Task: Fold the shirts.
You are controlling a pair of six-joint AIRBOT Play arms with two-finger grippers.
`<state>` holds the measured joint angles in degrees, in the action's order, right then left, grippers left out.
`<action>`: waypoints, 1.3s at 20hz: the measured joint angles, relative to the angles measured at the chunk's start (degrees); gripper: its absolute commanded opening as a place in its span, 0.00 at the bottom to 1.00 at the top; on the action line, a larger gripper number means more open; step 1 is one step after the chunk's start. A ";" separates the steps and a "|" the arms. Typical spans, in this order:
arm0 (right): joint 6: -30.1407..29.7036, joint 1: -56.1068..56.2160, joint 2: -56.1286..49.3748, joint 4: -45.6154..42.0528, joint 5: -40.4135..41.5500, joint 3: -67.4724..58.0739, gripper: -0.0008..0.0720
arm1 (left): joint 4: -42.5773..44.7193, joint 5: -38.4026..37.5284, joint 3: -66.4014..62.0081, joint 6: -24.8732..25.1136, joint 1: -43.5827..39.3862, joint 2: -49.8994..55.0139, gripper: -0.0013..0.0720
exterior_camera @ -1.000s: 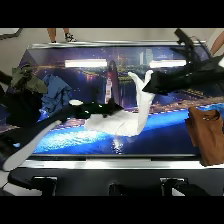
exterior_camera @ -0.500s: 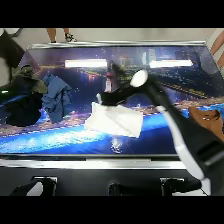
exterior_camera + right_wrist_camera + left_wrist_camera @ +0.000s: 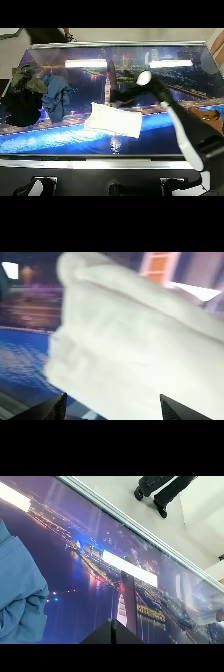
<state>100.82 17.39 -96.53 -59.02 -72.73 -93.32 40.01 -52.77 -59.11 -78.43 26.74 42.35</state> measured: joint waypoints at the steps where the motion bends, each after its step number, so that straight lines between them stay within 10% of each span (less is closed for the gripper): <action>1: 0.15 -3.65 1.07 -3.32 -3.80 1.18 0.93 | 0.20 -0.04 0.02 0.00 0.11 -0.04 0.06; 8: 0.37 -13.70 2.73 -3.48 -5.44 20.57 0.92 | 0.52 -0.76 0.02 -0.02 -0.59 -0.17 0.06; 9: 0.37 -13.44 2.12 -2.84 -3.45 22.10 0.70 | 0.55 -0.94 0.02 -0.02 -1.05 -0.17 0.06; 10: 0.39 -13.05 1.40 -1.81 -1.49 23.28 0.21 | 0.52 -1.01 0.02 -0.02 -1.46 -0.17 0.06; 11: 0.39 -12.57 0.70 -0.39 0.17 24.15 0.07 | 0.55 -1.03 0.02 -0.02 -1.84 -0.17 0.06; 26: -5.70 -46.88 13.18 7.87 -9.03 2.10 0.07 | 0.55 -1.03 0.02 0.85 -2.86 -0.17 0.06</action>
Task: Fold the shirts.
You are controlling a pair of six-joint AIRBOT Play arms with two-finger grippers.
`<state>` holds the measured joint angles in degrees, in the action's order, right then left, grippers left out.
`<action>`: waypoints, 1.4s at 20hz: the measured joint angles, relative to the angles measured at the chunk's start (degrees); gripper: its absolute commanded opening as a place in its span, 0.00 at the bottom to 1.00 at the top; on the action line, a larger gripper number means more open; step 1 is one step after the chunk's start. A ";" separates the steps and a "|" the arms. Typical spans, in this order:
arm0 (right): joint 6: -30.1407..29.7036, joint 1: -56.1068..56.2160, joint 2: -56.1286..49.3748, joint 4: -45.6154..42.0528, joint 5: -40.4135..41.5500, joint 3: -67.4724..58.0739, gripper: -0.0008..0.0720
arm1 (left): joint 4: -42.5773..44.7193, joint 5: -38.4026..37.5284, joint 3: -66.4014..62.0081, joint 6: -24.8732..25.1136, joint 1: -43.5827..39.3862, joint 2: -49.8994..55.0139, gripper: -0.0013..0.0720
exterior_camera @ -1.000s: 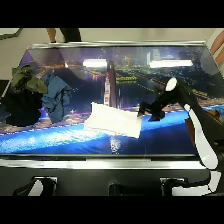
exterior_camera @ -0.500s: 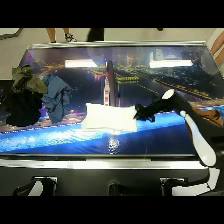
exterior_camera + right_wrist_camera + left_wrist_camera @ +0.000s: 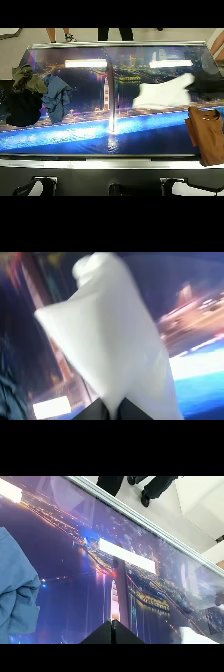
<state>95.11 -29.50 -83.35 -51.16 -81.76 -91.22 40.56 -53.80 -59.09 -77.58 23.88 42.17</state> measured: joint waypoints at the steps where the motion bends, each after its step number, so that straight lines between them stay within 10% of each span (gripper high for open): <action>1: 0.66 -3.37 0.81 -0.31 -1.03 -0.96 0.07 | 0.02 0.00 0.00 0.00 0.00 0.00 0.06; 14: 8.35 -33.03 4.96 -1.88 -10.93 -4.61 0.07 | 0.00 0.00 0.00 0.04 0.00 -0.13 0.06; 23: 10.99 -36.22 8.39 -29.18 -12.04 12.74 0.10 | -0.02 -0.13 0.00 0.02 -0.28 -0.15 0.06; 26: 10.99 -36.33 9.51 -33.24 -7.91 22.88 0.91 | -0.07 -0.24 0.00 0.02 -1.51 -0.15 0.06; 28: 10.99 -36.33 9.97 -34.53 -4.17 25.22 0.91 | -0.46 0.07 -0.11 0.02 -2.49 -0.13 0.06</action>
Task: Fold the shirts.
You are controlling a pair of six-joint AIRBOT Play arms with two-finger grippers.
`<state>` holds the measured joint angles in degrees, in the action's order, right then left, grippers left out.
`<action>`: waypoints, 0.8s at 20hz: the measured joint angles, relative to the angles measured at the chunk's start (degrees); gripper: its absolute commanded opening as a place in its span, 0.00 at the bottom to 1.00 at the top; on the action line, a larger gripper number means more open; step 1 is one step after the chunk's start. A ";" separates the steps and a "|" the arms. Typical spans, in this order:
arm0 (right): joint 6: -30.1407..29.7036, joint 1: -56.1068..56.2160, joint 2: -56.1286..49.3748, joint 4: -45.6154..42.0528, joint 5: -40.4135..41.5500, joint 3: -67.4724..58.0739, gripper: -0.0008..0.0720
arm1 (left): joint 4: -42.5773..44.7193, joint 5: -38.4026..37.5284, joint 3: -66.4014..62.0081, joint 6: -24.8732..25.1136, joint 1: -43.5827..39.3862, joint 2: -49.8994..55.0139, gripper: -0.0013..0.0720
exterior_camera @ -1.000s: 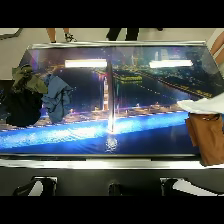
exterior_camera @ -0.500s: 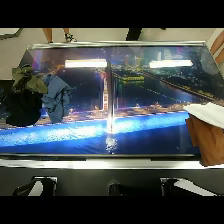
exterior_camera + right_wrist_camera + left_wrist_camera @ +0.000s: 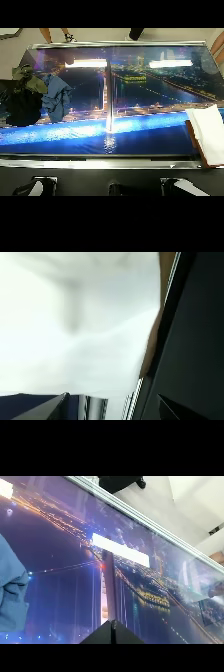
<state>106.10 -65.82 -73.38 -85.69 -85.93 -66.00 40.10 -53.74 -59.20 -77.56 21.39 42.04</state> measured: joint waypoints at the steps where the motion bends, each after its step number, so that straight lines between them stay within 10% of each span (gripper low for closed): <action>1: 0.00 0.00 0.26 0.13 1.53 -0.50 0.88 | -0.17 0.50 -0.33 -0.02 -0.44 0.13 0.06; 5: -4.00 2.86 1.07 11.61 13.86 -11.45 0.81 | 4.72 1.99 -7.39 -0.74 -3.78 4.31 0.05; 9: -11.06 20.15 1.53 16.26 20.92 -21.20 0.82 | 34.45 -4.57 -18.67 -10.54 -14.88 15.63 0.10; 11: -10.80 31.76 0.81 12.35 19.85 -21.68 0.97 | 47.60 -10.78 -20.37 -14.32 -21.44 21.57 0.94; 16: -7.45 53.75 -4.09 5.29 9.99 -17.64 0.96 | 52.43 -21.44 -11.10 -18.99 -29.77 28.09 0.99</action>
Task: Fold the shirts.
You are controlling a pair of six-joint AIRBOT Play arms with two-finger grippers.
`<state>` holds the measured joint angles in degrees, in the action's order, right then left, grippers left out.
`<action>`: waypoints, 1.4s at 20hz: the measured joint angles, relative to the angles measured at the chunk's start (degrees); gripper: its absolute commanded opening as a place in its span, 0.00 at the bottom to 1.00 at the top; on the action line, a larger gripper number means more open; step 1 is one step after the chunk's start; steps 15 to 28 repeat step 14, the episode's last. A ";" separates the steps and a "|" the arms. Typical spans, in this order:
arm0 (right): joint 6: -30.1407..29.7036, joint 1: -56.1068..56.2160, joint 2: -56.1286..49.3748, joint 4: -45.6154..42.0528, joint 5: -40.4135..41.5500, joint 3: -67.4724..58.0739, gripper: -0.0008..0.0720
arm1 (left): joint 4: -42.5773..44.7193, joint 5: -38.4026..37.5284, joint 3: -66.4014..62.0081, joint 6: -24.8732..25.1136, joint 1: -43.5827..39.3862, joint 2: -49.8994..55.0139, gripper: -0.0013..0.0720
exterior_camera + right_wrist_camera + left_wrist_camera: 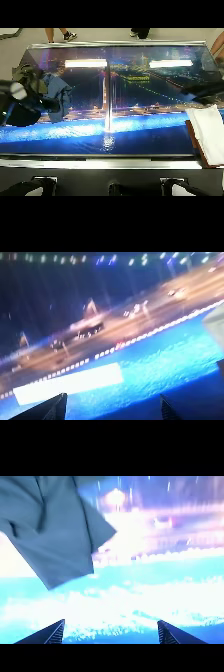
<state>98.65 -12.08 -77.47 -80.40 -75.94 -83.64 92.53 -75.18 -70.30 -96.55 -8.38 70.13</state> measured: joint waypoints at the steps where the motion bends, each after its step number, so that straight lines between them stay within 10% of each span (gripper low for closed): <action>1: 0.02 2.62 -0.66 -1.25 -1.57 0.42 0.96 | 0.00 0.61 2.19 -0.76 -1.03 -0.57 0.99; 28: -0.28 9.49 -2.19 -5.60 -6.27 1.44 0.96 | -0.28 5.66 7.06 -3.37 -4.83 -2.73 0.99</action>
